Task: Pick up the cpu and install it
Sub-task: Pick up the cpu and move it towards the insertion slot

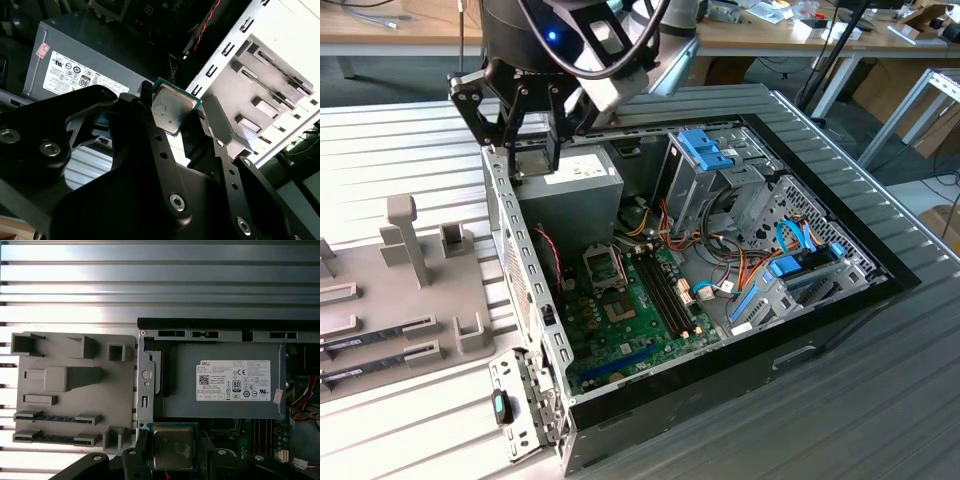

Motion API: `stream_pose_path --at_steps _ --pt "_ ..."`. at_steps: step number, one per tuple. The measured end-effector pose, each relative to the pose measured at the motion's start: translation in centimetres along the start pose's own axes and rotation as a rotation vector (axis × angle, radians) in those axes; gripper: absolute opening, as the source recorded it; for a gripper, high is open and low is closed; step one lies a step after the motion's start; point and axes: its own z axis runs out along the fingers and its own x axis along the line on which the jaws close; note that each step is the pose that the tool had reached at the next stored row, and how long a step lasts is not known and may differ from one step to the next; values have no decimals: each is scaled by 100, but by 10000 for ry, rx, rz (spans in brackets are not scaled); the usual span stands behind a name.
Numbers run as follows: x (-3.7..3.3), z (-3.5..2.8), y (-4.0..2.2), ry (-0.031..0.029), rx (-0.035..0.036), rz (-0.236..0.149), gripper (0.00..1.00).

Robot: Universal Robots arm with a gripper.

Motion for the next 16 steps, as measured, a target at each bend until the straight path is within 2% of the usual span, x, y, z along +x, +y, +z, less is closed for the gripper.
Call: stream_pose_path --at_steps 11,16 --pt "-172 3 -10 3 -1 0 47" --pt "-255 2 -61 6 0 0 47"
